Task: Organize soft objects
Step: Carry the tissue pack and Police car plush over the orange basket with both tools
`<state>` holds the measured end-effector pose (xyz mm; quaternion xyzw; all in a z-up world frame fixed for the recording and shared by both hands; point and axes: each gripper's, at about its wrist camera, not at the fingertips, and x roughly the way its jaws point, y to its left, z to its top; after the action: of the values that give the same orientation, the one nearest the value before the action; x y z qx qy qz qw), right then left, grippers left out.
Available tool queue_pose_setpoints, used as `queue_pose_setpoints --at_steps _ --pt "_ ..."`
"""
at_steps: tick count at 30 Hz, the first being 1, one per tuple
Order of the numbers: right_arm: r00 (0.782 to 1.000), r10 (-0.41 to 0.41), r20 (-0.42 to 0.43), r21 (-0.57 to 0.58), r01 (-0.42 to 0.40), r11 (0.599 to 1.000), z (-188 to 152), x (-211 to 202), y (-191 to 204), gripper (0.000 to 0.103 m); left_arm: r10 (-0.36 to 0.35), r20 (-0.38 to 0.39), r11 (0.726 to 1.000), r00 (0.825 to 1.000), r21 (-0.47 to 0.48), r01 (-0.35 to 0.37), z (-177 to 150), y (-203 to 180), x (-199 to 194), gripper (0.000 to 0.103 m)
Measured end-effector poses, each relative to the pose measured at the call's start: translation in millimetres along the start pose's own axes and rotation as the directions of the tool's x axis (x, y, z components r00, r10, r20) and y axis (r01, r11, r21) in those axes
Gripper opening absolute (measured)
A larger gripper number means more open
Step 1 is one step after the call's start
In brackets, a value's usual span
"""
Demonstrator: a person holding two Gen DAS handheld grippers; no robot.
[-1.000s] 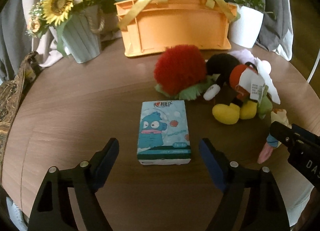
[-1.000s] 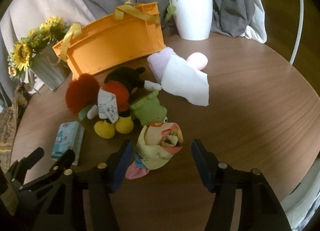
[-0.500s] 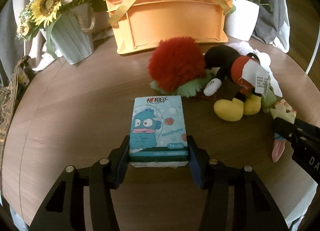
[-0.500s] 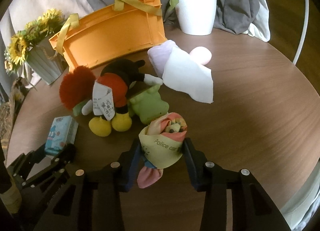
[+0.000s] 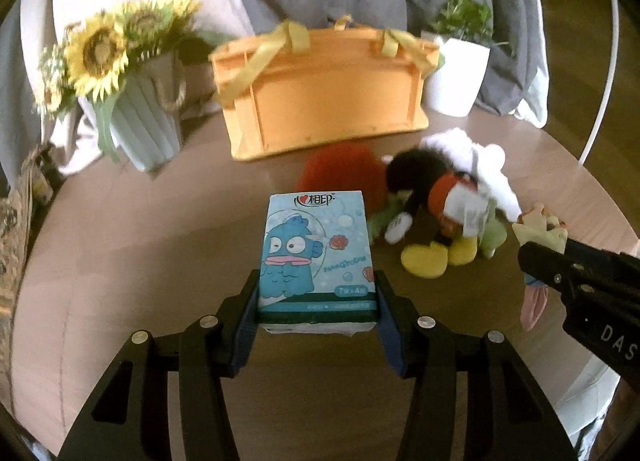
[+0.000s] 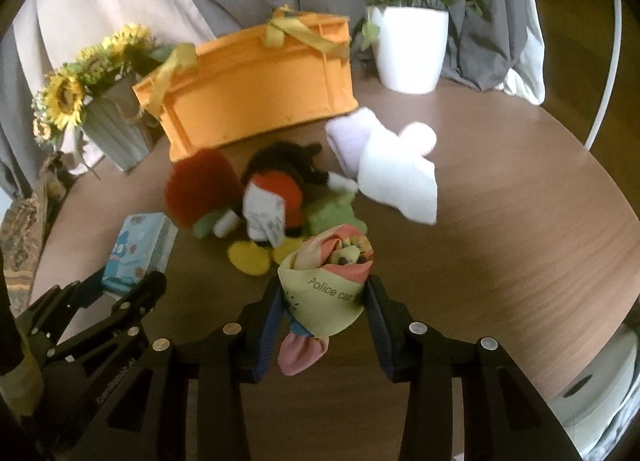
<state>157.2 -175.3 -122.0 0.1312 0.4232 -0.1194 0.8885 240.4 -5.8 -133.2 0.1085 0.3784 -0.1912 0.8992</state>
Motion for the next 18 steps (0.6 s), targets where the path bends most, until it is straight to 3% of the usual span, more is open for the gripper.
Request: queue_pose_setpoints --at_steps 9,18 --pt "0.993 -0.007 0.119 -0.003 0.007 1.000 25.6 -24.2 13.7 0.042 -0.034 0.079 0.999 0.996 -0.007 0.035 31.5 8.8 -21.4 0.051" --pt "0.973 0.050 0.225 -0.055 -0.038 0.998 66.4 -38.6 15.0 0.042 0.015 0.160 0.998 0.987 -0.066 -0.005 70.6 8.5 -36.2 0.051"
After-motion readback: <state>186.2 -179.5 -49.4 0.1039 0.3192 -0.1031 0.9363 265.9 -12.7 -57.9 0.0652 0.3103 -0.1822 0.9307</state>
